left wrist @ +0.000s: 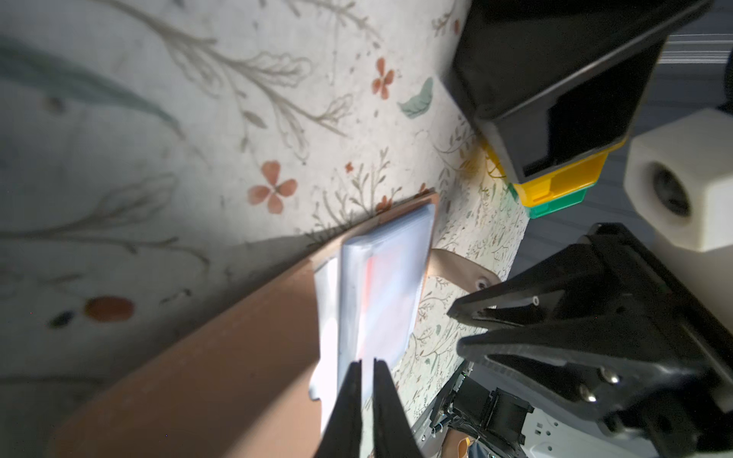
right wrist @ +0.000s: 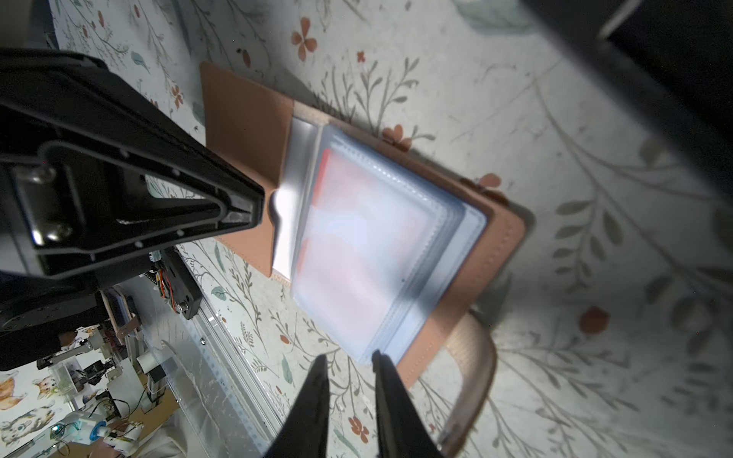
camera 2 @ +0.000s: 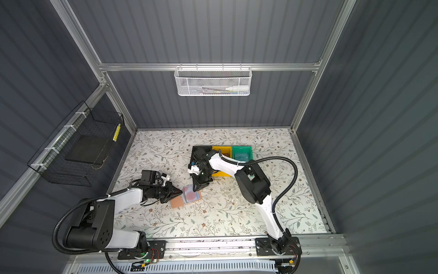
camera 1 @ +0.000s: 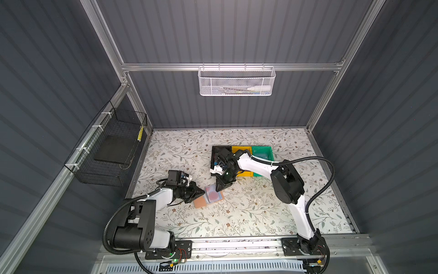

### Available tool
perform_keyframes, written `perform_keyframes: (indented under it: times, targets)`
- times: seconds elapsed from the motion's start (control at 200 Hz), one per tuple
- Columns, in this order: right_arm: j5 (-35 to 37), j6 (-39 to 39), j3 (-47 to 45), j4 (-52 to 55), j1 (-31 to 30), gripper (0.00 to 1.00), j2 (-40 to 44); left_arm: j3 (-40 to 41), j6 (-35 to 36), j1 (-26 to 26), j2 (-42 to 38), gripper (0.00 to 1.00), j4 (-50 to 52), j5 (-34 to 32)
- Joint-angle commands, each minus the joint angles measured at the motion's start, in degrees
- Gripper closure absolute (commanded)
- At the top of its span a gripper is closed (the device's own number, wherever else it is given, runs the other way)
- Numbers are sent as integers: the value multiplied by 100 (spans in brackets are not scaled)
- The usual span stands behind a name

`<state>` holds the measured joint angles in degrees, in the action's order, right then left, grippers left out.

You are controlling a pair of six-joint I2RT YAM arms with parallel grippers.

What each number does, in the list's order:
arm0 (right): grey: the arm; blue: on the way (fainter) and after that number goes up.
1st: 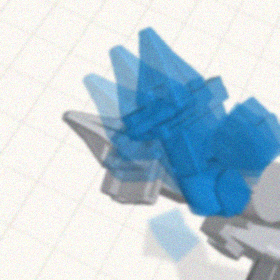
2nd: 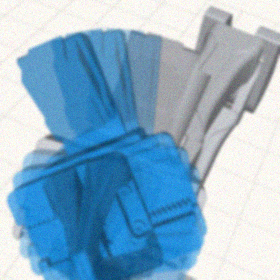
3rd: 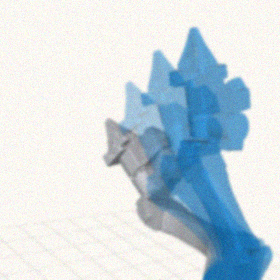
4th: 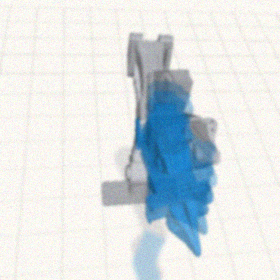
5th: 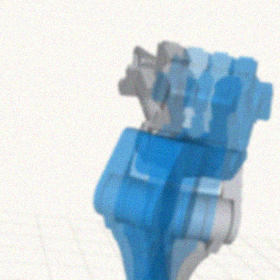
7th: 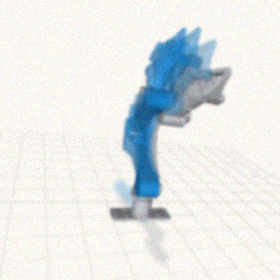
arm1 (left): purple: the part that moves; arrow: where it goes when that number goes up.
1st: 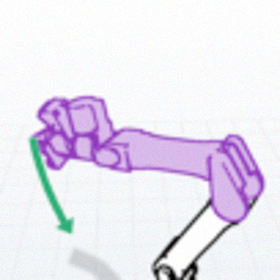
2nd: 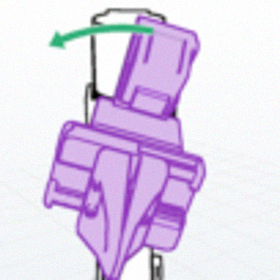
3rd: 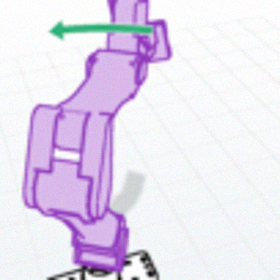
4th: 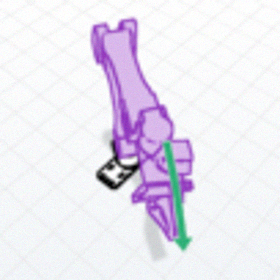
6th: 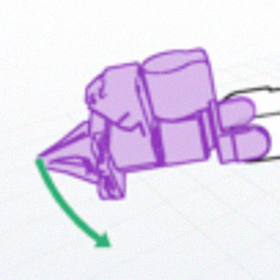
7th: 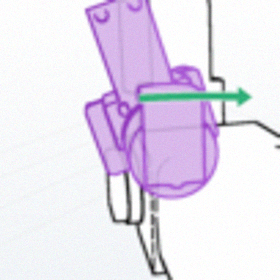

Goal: Take the credit cards out of the card holder
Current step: Flip over the card slot in the card holder.

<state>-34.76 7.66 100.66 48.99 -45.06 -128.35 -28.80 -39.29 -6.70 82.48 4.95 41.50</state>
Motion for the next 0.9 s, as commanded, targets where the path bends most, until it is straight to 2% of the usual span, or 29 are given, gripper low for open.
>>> perform_keyframes:
  times: [0.0,0.51,0.895]
  targets:
    - [12,3,95,187,0,76,-108,41,158,28,185,91,-42,-30]
    - [21,-4,186,185,13,76,-274,-458,298,-50,867,93,-201,-58]
    - [-68,-23,342,222,14,76,-466,-747,117,-331,1400,93,-624,-46]
